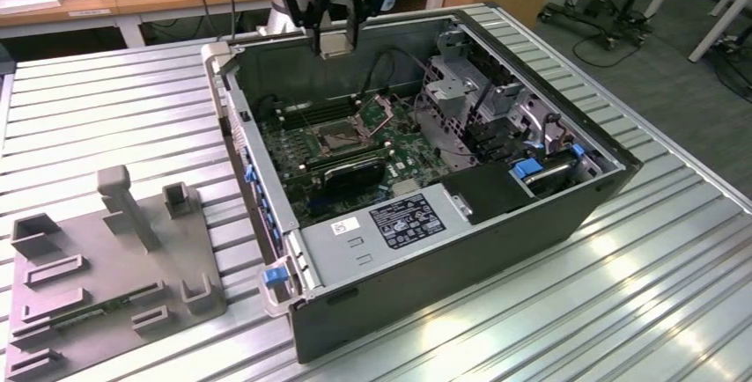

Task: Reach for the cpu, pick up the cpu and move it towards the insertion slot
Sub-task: 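Pick up the cpu and move it towards the insertion slot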

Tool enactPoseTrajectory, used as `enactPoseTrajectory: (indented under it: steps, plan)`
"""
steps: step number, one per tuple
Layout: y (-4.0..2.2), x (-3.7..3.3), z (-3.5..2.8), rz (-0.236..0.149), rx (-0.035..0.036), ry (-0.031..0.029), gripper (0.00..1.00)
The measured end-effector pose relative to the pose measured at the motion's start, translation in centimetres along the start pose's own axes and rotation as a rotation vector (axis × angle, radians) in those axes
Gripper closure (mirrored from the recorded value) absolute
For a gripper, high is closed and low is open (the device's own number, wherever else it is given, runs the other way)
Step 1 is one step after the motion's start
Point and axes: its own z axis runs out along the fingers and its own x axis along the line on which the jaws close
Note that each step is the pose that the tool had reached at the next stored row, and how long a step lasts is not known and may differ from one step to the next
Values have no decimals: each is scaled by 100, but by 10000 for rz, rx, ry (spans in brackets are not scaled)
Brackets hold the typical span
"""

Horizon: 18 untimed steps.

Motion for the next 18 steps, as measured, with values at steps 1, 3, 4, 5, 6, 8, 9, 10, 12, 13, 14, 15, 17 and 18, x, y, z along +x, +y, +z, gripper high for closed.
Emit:
enactPoseTrajectory:
  steps: [1, 3, 4, 5, 6, 8, 9, 10, 12, 13, 14, 15, 17, 18]
  plan:
    - [0, -1, 0, 0, -1, 0, 45]
    - [0, -2, 0, 0, -1, 0, 45]
    - [1, -3, 1, 0, -1, -1, 45]
    - [1, -3, 1, -1, -1, -1, 45]
    - [2, -3, 1, -1, 0, 0, 45]
    - [17, -3, 2, 0, 0, 0, 45]
    - [29, -4, 4, 0, 0, -1, 45]
    - [45, -5, 6, 0, -1, -1, 45]
    - [82, -11, 13, 0, 0, 0, 45]
    - [112, -17, 18, 0, 0, 0, 45]
    - [139, -24, 23, 0, 0, 1, 45]
    - [157, -41, 30, -2, 0, 0, 45]
    - [176, -81, 42, 17, -1, -1, 45]
    - [182, -100, 48, 35, -1, -2, 45]
